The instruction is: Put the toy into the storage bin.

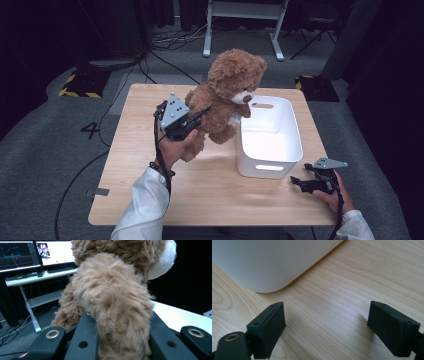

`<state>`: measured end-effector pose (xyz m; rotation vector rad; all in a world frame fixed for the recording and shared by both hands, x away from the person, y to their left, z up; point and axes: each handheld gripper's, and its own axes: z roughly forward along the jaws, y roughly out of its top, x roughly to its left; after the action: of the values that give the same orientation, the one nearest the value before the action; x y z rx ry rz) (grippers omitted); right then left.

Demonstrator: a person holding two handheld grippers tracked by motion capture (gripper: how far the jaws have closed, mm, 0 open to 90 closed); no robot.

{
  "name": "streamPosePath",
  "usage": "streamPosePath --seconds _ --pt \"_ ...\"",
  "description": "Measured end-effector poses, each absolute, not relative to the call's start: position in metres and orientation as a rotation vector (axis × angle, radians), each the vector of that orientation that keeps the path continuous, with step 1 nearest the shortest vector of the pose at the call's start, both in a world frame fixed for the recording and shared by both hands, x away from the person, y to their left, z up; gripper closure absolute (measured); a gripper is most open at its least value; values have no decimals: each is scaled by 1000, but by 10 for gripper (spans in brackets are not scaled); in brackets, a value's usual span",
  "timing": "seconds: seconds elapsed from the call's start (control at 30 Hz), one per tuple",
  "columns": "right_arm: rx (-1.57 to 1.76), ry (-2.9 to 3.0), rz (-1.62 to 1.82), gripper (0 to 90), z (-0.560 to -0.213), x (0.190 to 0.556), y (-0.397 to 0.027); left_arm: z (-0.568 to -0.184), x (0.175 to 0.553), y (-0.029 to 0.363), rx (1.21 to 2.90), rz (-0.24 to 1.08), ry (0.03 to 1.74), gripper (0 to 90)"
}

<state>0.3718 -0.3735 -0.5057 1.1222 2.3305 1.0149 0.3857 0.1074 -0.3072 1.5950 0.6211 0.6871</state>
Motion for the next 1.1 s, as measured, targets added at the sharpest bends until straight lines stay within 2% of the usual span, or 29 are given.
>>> streamPosePath --seconds 0.73,1.1 --pt "1121 2332 1016 144 -506 372 -374 -283 389 92 1563 683 583 795" --pt "1120 2333 1017 144 -506 372 -374 -278 389 72 1567 665 539 795"
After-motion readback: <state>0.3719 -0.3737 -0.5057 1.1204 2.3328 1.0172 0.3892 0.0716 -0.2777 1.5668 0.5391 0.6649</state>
